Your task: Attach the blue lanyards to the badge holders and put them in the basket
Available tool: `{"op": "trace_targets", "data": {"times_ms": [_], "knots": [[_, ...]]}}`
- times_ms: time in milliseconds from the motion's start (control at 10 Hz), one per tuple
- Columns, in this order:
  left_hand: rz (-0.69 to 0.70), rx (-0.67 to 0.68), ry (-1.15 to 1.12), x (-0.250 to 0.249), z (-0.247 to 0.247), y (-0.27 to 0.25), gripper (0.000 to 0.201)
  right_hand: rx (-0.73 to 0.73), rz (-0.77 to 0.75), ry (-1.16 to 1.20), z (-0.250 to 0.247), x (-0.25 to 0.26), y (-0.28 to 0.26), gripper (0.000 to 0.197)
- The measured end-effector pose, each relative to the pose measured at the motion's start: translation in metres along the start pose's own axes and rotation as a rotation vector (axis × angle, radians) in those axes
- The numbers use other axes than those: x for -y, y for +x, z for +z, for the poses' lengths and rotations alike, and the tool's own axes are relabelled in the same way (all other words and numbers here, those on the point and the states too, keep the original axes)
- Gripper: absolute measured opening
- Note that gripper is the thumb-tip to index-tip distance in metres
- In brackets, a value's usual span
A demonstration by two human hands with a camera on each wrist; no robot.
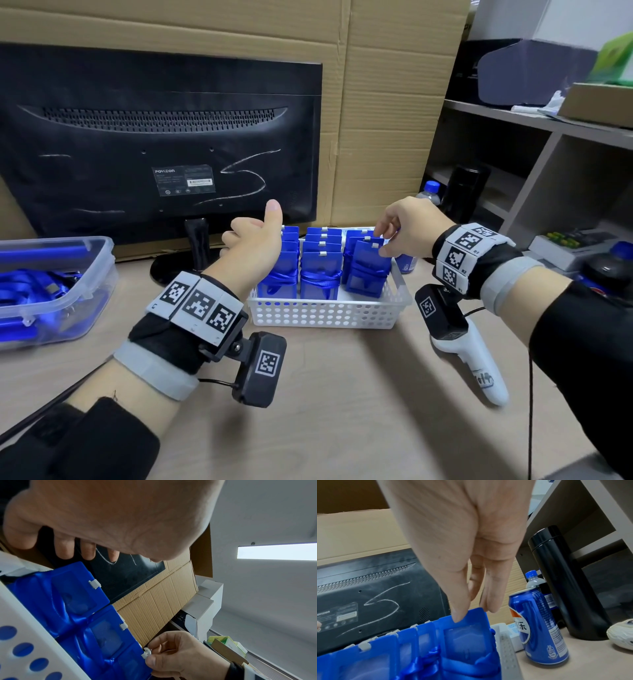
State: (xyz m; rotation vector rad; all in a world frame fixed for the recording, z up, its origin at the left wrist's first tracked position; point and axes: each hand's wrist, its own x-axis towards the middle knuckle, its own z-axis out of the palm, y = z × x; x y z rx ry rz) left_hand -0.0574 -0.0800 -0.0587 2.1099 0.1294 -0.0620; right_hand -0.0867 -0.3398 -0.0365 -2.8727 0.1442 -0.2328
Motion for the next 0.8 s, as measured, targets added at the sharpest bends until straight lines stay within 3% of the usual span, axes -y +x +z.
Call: {"op": "trace_targets", "data": {"times_ms": [200, 400, 500, 600, 700, 800], "knots": [[0.010, 0.001, -0.016, -0.005, -0.006, -0.011, 0.058, 0.060, 0.047, -0.045, -0.004, 0.001, -0.005, 0.032], [0.019, 0.011, -0.003, -0.005, -0.009, -0.015, 0.053, 0.033, 0.069, -0.007, -0.003, 0.002, -0.011, 0.025], [0.043, 0.024, 0.007, -0.007, -0.013, -0.018, 0.054, -0.004, 0.078, -0.027, -0.011, 0.011, -0.015, 0.035], [0.114, 0.081, -0.024, -0.012, -0.024, -0.025, 0.053, -0.057, 0.077, 0.059, -0.022, 0.024, -0.021, 0.058], [0.327, 0.162, -0.208, -0.013, -0.042, -0.035, 0.061, -0.036, 0.078, 0.299, -0.034, 0.046, -0.035, 0.074], [0.505, 0.190, -0.462, -0.018, -0.062, -0.045, 0.051, -0.049, 0.050, 0.619, -0.043, 0.074, -0.040, 0.084]]}}
